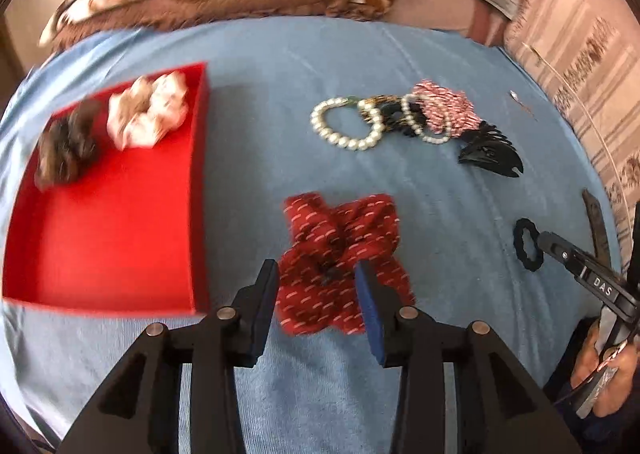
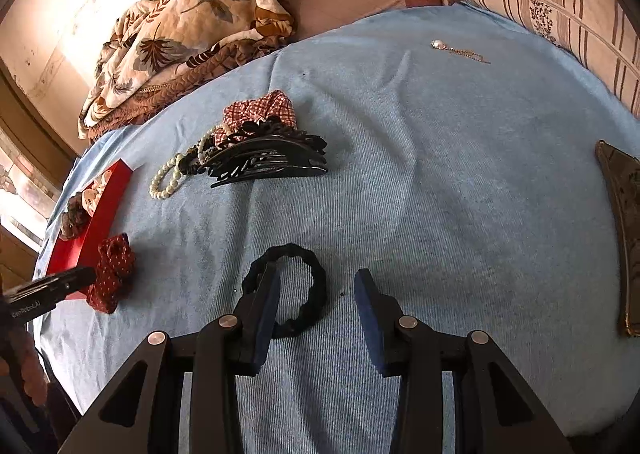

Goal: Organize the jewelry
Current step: 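Grasp the red polka-dot scrunchie with the left gripper while the right holds the black hair tie, then lower the red scrunchie into the tray with the left gripper while the right drops the hair tie there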

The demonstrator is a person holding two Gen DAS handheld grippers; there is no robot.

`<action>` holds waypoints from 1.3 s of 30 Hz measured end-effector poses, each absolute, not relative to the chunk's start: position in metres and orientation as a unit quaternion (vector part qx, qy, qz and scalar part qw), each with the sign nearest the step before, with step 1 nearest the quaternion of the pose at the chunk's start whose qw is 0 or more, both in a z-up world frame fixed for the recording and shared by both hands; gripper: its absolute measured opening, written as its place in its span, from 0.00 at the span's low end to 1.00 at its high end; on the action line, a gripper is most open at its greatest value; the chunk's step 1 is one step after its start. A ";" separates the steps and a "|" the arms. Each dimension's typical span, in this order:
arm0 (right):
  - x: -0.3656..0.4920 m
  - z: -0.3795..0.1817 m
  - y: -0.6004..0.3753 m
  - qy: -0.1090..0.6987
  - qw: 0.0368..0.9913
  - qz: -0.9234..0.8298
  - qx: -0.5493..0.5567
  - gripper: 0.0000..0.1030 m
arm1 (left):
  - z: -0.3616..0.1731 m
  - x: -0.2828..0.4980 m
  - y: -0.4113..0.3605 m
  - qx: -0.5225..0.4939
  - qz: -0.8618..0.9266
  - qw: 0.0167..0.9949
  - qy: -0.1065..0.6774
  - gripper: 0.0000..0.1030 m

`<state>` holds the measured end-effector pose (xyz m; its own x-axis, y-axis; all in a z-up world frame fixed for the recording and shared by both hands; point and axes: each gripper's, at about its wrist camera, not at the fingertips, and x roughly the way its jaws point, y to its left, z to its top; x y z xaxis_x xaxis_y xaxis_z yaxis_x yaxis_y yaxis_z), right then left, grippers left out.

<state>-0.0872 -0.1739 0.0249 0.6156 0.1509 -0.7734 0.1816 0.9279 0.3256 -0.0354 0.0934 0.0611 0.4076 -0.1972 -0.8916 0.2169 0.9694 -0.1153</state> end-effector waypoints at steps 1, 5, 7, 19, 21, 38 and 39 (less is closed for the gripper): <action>-0.088 0.025 -0.174 0.439 0.878 -0.008 0.190 0.41 | 0.060 -0.036 0.097 0.005 -0.117 0.841 0.528 0.45; -0.089 0.024 -0.173 0.438 0.878 -0.009 0.191 0.41 | 0.059 -0.033 0.100 0.003 -0.105 0.851 0.514 0.57; -0.089 0.023 -0.172 0.439 0.879 -0.008 0.187 0.41 | 0.055 -0.025 0.095 0.000 -0.113 0.848 0.518 0.58; -0.082 0.020 -0.159 0.440 0.887 -0.025 0.136 0.18 | 0.032 -0.024 0.055 0.032 -0.144 0.834 0.532 0.58; -0.080 0.020 -0.158 0.440 0.887 -0.022 0.135 0.11 | 0.034 -0.023 0.055 0.018 -0.154 0.829 0.538 0.24; -0.087 0.078 -0.119 0.409 0.900 0.032 0.143 0.09 | 0.130 -0.058 0.172 -0.076 -0.101 0.877 0.464 0.09; -0.084 0.081 -0.109 0.410 0.901 0.041 0.139 0.09 | 0.130 -0.057 0.183 -0.077 -0.091 0.878 0.463 0.09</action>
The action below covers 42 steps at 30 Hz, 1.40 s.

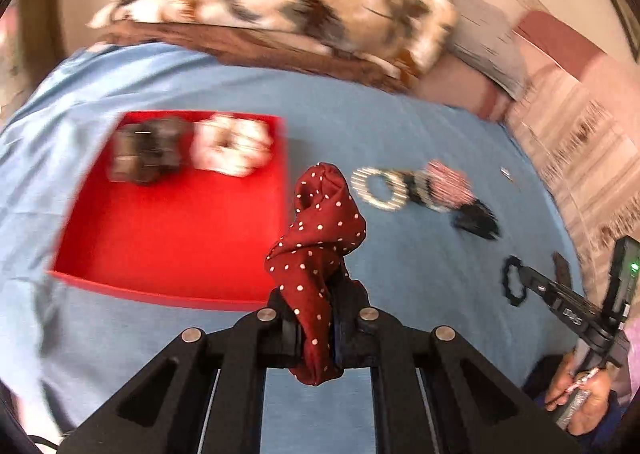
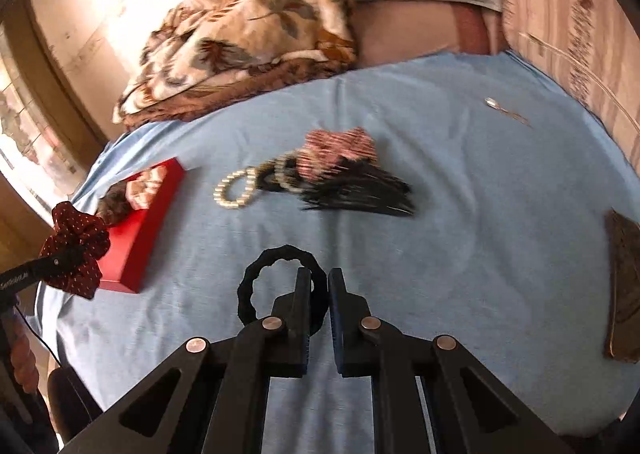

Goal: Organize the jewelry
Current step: 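Lower the red scrunchie into the tray with the left gripper while the right drops the hair tie there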

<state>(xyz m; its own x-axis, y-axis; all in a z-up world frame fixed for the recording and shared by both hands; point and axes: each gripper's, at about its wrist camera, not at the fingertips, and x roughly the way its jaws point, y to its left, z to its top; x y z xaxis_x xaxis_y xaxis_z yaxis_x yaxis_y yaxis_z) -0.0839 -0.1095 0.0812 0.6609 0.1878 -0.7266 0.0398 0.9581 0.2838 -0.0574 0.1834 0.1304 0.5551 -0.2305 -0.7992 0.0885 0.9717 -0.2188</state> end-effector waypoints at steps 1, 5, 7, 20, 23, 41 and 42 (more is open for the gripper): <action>-0.080 0.085 -0.100 0.411 0.900 0.051 0.135 0.09 | 0.131 -0.055 0.200 -0.078 -0.072 0.881 0.462 0.09; -0.061 0.096 -0.060 0.413 0.897 0.094 0.128 0.09 | 0.123 -0.045 0.257 -0.089 -0.013 0.878 0.469 0.09; -0.051 0.101 -0.039 0.414 0.894 0.115 0.124 0.09 | 0.115 -0.039 0.280 -0.095 0.008 0.874 0.476 0.09; 0.028 0.080 0.141 0.453 0.859 0.234 0.042 0.10 | 0.061 -0.011 0.356 -0.113 0.085 0.848 0.511 0.10; 0.037 0.064 0.159 0.469 0.850 0.236 0.033 0.10 | 0.060 -0.015 0.361 -0.127 0.079 0.850 0.505 0.13; 0.020 0.064 0.174 0.467 0.846 0.256 0.019 0.16 | 0.115 -0.050 0.355 -0.143 0.085 0.882 0.440 0.48; 0.016 0.067 0.169 0.464 0.847 0.256 0.022 0.19 | 0.118 -0.052 0.350 -0.136 0.086 0.885 0.438 0.49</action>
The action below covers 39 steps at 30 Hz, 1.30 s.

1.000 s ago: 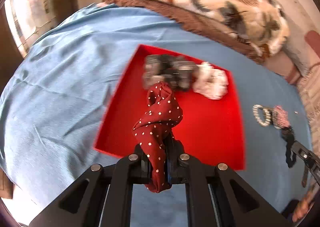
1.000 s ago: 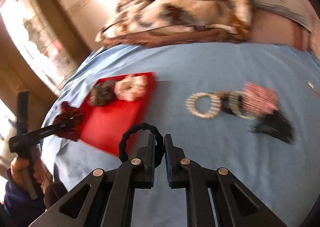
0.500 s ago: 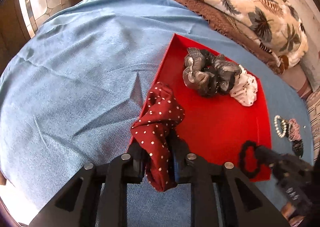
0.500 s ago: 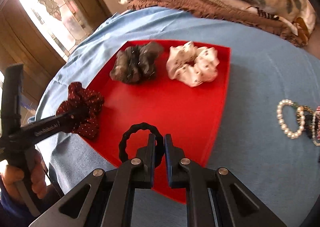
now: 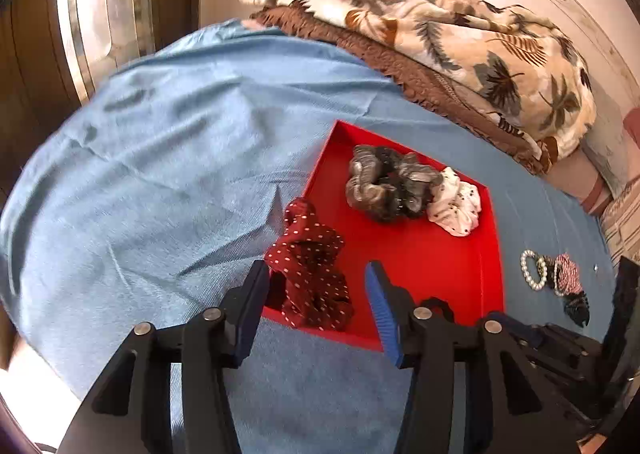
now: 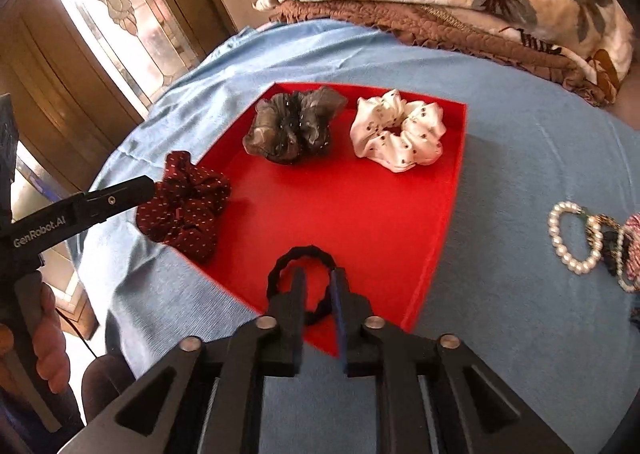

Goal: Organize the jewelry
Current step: 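Lower the red scrunchie into the tray with the left gripper while the right drops the hair tie there, then withdraw both grippers from the tray toward the remaining jewelry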

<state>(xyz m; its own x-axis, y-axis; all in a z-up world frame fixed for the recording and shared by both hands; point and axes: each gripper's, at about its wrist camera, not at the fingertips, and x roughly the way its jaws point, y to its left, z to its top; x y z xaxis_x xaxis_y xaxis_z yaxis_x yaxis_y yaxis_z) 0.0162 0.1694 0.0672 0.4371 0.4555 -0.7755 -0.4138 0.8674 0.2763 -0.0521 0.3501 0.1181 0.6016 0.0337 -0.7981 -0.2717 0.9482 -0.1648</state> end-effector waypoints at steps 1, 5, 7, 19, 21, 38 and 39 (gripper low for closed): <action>0.012 0.070 0.165 0.461 0.849 0.256 0.026 0.27 | 0.122 -0.055 0.345 -0.128 0.087 0.887 0.435 0.49; -0.012 0.077 0.132 0.450 0.859 0.240 0.039 0.39 | 0.133 -0.065 0.320 -0.110 0.072 0.896 0.425 0.56; -0.023 0.077 0.115 0.449 0.862 0.229 0.047 0.39 | 0.138 -0.070 0.304 -0.098 0.063 0.899 0.422 0.57; -0.083 0.052 -0.021 0.458 0.873 0.116 0.127 0.43 | 0.141 -0.086 0.207 -0.043 -0.010 0.899 0.437 0.57; -0.090 0.049 -0.042 0.456 0.874 0.096 0.141 0.43 | 0.141 -0.089 0.190 -0.033 -0.023 0.898 0.439 0.57; -0.121 0.041 -0.121 0.435 0.883 0.009 0.176 0.50 | 0.038 -0.097 0.058 0.030 -0.107 0.845 0.524 0.60; -0.121 0.041 -0.122 0.435 0.883 0.007 0.177 0.50 | 0.036 -0.099 0.054 0.044 -0.101 0.851 0.514 0.62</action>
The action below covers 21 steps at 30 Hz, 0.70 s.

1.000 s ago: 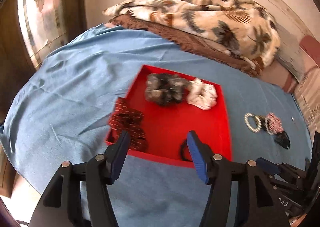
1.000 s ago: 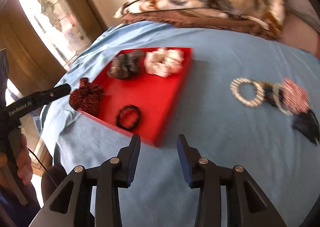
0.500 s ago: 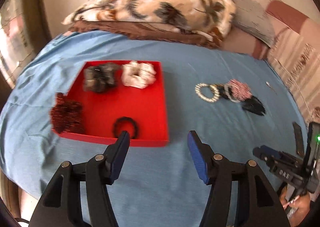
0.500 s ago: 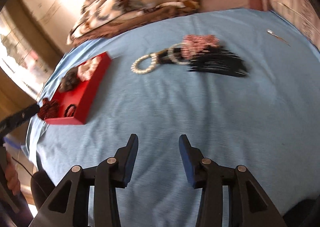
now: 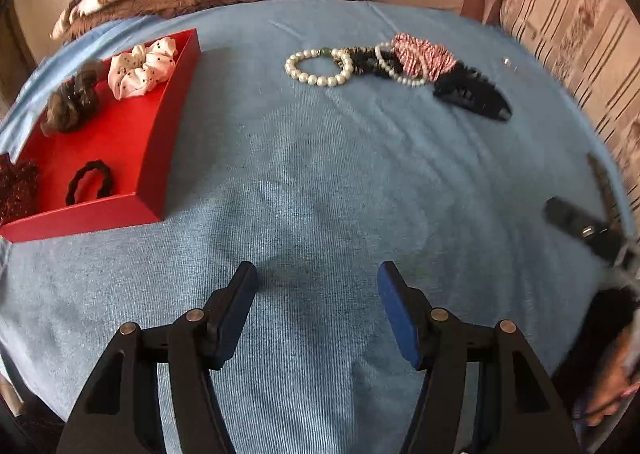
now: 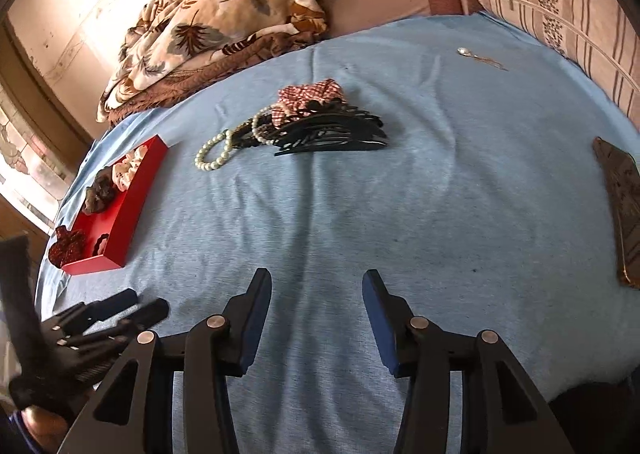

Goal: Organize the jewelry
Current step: 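Withdraw both grippers from the tray toward the remaining jewelry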

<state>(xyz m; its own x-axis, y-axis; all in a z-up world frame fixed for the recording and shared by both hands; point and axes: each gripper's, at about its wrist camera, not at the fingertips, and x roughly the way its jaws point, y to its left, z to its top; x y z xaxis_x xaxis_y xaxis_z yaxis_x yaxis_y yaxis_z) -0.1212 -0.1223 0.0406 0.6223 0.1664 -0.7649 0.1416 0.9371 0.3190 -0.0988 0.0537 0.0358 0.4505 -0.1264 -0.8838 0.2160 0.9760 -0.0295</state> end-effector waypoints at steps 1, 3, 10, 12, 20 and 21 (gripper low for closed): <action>-0.122 0.040 -0.123 0.435 0.883 0.007 0.178 0.50 | 0.035 -0.099 0.051 0.049 -0.100 0.853 0.510 0.65; -0.122 0.038 -0.124 0.435 0.882 0.007 0.180 0.50 | 0.032 -0.101 0.050 0.054 -0.096 0.856 0.506 0.75; -0.122 0.036 -0.121 0.437 0.881 0.010 0.180 0.50 | 0.025 -0.100 0.063 0.042 -0.063 0.860 0.505 1.00; -0.123 0.038 -0.122 0.435 0.882 0.009 0.180 0.50 | 0.024 -0.102 0.062 0.045 -0.061 0.863 0.500 1.00; -0.123 0.039 -0.122 0.435 0.882 0.008 0.181 0.51 | 0.025 -0.104 0.062 0.051 -0.069 0.861 0.502 1.00; -0.123 0.040 -0.122 0.434 0.882 0.008 0.181 0.51 | 0.027 -0.102 0.063 0.049 -0.070 0.854 0.513 1.00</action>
<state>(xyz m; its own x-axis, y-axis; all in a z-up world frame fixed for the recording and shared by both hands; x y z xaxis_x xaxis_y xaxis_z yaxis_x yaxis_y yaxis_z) -0.1231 -0.1222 0.0400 0.6227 0.1713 -0.7635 0.1427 0.9345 0.3261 -0.1020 0.0631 0.0273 0.4634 -0.0693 -0.8834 0.1689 0.9856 0.0113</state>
